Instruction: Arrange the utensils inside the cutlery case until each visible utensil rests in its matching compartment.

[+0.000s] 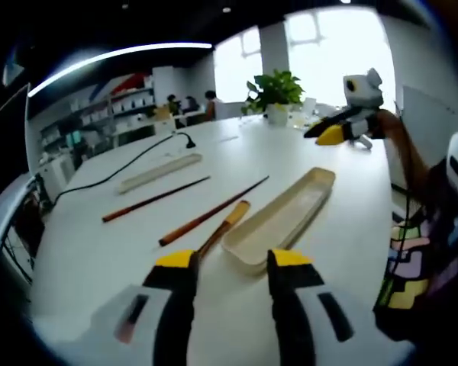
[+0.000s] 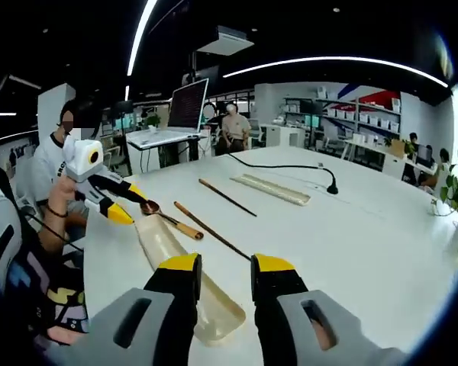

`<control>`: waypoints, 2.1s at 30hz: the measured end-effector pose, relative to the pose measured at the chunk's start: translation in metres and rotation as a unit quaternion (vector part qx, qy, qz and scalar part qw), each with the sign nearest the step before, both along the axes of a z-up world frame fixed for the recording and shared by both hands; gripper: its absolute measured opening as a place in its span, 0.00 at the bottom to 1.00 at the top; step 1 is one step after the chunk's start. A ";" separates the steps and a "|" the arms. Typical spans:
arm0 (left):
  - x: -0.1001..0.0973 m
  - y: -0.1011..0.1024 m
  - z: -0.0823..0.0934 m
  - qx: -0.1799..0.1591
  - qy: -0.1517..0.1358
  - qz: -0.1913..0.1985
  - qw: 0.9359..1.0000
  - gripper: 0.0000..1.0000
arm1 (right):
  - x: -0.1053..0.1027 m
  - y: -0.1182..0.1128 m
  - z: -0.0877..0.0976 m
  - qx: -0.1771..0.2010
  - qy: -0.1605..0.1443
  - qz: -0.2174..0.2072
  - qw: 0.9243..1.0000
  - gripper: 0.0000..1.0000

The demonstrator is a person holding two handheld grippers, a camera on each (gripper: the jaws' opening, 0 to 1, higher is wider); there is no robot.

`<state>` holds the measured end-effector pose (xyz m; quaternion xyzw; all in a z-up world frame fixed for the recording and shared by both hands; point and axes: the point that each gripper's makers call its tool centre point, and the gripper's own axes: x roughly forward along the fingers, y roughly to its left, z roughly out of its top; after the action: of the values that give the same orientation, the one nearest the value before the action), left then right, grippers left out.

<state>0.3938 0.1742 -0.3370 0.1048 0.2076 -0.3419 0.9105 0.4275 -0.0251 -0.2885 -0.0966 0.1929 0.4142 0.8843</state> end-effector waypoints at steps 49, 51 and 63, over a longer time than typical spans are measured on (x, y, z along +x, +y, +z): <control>0.001 -0.009 0.009 -0.012 -0.015 -0.009 1.000 0.39 | 0.046 0.140 -0.091 -0.283 0.157 0.247 0.913 0.16; 0.001 -0.010 0.011 -0.012 -0.019 -0.011 1.000 0.39 | 0.047 0.139 -0.095 -0.300 0.151 0.250 0.908 0.16; -0.004 -0.009 0.011 -0.013 -0.025 -0.015 0.999 0.38 | 0.055 0.139 -0.094 -0.422 0.162 0.260 0.853 0.10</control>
<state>0.3900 0.1650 -0.3256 0.1040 0.1790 -0.3557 0.9114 0.4820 0.1139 -0.3828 -0.4388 0.4579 0.5176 0.5744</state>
